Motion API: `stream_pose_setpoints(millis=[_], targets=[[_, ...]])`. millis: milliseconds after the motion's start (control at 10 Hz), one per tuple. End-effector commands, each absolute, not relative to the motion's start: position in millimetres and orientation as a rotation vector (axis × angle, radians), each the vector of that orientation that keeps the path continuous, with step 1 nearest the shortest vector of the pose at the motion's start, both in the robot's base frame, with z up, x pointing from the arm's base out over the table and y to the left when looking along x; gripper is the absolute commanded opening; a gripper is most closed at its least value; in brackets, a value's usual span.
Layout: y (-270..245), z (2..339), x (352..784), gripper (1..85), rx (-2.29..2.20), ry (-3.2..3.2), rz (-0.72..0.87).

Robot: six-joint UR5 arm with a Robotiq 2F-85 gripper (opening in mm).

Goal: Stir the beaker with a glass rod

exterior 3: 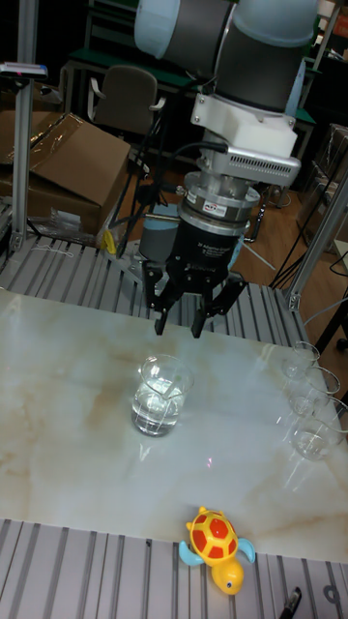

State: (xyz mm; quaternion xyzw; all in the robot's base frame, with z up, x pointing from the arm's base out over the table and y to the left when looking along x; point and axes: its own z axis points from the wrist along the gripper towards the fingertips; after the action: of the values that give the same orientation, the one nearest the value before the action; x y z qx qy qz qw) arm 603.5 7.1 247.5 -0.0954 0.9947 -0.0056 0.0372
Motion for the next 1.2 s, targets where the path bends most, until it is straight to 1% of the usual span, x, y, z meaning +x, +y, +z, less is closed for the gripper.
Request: stream_pose_setpoints(millis=[0,200,400,600,800,1100], targets=[[16.5,248.0,636.7,51.3,-0.287,3.061,-0.011],[25.8,246.5,639.4,51.3,-0.264,3.056,0.036],[22.6,246.3,638.2,51.0,-0.258,3.062,0.018],[7.2,255.3,621.2,50.3,-0.289,3.082,-0.029],[1.4,265.2,603.9,50.3,-0.297,3.089,-0.024],[11.7,266.1,610.1,49.7,-0.267,3.062,0.035]])
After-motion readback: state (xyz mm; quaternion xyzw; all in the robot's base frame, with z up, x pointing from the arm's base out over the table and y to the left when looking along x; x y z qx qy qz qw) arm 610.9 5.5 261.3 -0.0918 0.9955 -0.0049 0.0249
